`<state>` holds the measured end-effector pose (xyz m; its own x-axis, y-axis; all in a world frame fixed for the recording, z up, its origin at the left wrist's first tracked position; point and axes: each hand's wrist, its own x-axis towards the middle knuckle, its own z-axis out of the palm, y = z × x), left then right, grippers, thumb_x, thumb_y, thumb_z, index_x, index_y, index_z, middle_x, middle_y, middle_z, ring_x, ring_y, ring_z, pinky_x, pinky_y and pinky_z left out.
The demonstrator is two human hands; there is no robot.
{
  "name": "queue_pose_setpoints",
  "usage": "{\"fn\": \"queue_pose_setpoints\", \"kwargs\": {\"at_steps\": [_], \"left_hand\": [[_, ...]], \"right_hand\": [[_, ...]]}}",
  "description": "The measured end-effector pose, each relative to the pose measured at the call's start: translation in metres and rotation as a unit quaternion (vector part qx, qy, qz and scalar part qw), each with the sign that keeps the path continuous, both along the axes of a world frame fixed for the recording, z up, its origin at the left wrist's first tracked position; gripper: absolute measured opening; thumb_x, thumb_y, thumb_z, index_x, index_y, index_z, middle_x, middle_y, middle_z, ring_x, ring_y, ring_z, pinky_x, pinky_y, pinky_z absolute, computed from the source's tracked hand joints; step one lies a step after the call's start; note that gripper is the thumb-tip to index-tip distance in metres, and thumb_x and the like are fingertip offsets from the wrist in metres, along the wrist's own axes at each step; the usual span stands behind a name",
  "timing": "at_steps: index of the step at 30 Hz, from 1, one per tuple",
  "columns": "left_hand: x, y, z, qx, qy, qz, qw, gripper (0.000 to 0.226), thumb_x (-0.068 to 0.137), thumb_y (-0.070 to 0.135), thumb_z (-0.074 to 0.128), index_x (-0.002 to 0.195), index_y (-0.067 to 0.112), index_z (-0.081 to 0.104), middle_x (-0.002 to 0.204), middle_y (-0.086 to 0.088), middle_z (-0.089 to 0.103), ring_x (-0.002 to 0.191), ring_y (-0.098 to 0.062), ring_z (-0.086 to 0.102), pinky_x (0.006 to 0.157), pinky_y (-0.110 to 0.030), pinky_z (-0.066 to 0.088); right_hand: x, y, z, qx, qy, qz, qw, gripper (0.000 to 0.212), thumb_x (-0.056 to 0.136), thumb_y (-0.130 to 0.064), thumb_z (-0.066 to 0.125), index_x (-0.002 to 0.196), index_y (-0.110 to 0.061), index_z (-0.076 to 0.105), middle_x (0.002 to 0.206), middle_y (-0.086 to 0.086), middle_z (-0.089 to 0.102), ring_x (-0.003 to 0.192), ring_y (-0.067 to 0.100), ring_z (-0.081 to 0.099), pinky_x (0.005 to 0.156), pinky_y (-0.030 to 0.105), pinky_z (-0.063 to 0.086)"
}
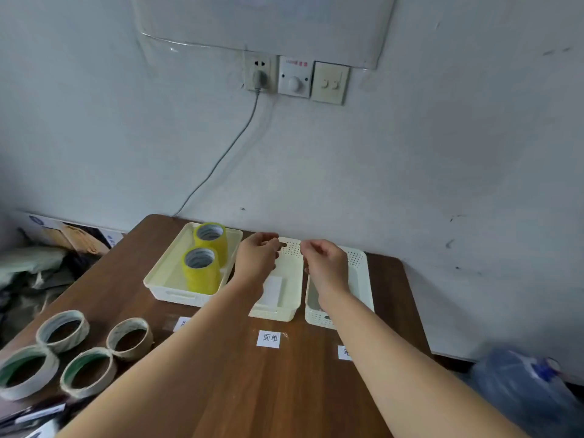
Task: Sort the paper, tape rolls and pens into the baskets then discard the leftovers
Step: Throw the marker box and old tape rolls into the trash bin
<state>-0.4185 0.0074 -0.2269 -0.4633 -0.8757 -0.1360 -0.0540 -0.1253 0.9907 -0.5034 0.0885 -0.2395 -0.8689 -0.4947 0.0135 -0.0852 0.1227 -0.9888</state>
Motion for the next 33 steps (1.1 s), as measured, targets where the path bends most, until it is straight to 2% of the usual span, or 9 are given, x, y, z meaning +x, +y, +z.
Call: {"fn": "queue_pose_setpoints", "kwargs": {"at_steps": [5, 11, 18, 20, 25, 28, 31, 33], "left_hand": [[0.062, -0.004, 0.008, -0.012, -0.007, 0.081, 0.997, 0.015, 0.089, 0.009, 0.052, 0.094, 0.016, 0.064, 0.073, 0.0, 0.062, 0.066, -0.013, 0.055, 0.059, -0.025, 0.044], [0.138, -0.008, 0.011, -0.024, -0.017, 0.159, 0.987, 0.017, 0.09, 0.009, 0.051, 0.096, 0.014, 0.066, 0.078, -0.003, 0.065, 0.072, -0.017, 0.056, 0.066, -0.03, 0.046], [0.226, -0.017, 0.0, -0.008, -0.025, 0.243, 0.97, 0.017, 0.09, 0.008, 0.052, 0.092, 0.016, 0.067, 0.079, -0.002, 0.068, 0.068, -0.013, 0.058, 0.061, -0.026, 0.047], [0.25, -0.023, -0.006, 0.002, -0.033, 0.255, 0.966, 0.017, 0.091, 0.007, 0.053, 0.094, 0.016, 0.067, 0.08, -0.002, 0.067, 0.068, -0.013, 0.056, 0.06, -0.025, 0.046], [0.306, -0.04, -0.023, 0.02, -0.055, 0.276, 0.959, 0.016, 0.091, 0.008, 0.054, 0.094, 0.015, 0.067, 0.079, -0.001, 0.065, 0.067, -0.011, 0.056, 0.057, -0.021, 0.047], [0.335, -0.05, -0.037, 0.033, -0.069, 0.281, 0.957, 0.017, 0.089, 0.008, 0.054, 0.085, 0.019, 0.066, 0.079, -0.004, 0.066, 0.07, -0.016, 0.056, 0.059, -0.024, 0.046], [0.358, -0.056, -0.052, 0.051, -0.087, 0.274, 0.956, 0.016, 0.086, 0.006, 0.055, 0.09, 0.014, 0.068, 0.075, -0.003, 0.065, 0.066, -0.014, 0.055, 0.056, -0.021, 0.045], [0.374, -0.062, -0.064, 0.052, -0.113, 0.259, 0.958, 0.016, 0.085, 0.008, 0.056, 0.091, 0.015, 0.069, 0.08, -0.003, 0.067, 0.071, -0.014, 0.057, 0.062, -0.026, 0.047]], "right_hand": [[0.047, -0.016, 0.007, -0.012, -0.013, 0.072, 0.997, 0.014, 0.082, -0.021, 0.066, 0.069, -0.025, 0.067, 0.075, -0.005, 0.068, 0.076, 0.013, 0.062, 0.08, 0.04, 0.056], [0.11, -0.037, 0.01, -0.027, -0.023, 0.156, 0.987, 0.014, 0.081, -0.021, 0.067, 0.068, -0.023, 0.066, 0.069, -0.006, 0.063, 0.07, 0.016, 0.057, 0.075, 0.037, 0.052], [0.183, -0.062, -0.004, -0.01, -0.033, 0.243, 0.969, 0.009, 0.08, -0.024, 0.068, 0.072, -0.022, 0.067, 0.072, -0.007, 0.063, 0.073, 0.013, 0.057, 0.074, 0.033, 0.052], [0.204, -0.07, -0.008, -0.001, -0.038, 0.264, 0.964, 0.009, 0.08, -0.025, 0.069, 0.071, -0.023, 0.067, 0.073, -0.007, 0.064, 0.074, 0.012, 0.059, 0.076, 0.034, 0.053], [0.251, -0.091, -0.023, 0.027, -0.039, 0.29, 0.956, 0.013, 0.079, -0.026, 0.07, 0.067, -0.023, 0.067, 0.068, -0.006, 0.063, 0.07, 0.015, 0.058, 0.068, 0.032, 0.053], [0.277, -0.102, -0.033, 0.055, -0.035, 0.302, 0.951, 0.011, 0.079, -0.028, 0.07, 0.069, -0.024, 0.068, 0.073, -0.005, 0.065, 0.073, 0.015, 0.059, 0.073, 0.034, 0.053], [0.296, -0.11, -0.044, 0.077, -0.028, 0.311, 0.947, 0.008, 0.08, -0.029, 0.07, 0.073, -0.026, 0.069, 0.08, -0.006, 0.068, 0.081, 0.013, 0.063, 0.074, 0.031, 0.055], [0.311, -0.114, -0.051, 0.095, -0.028, 0.315, 0.944, 0.006, 0.081, -0.028, 0.07, 0.075, -0.025, 0.07, 0.081, -0.006, 0.069, 0.081, 0.011, 0.063, 0.069, 0.027, 0.053]]}}
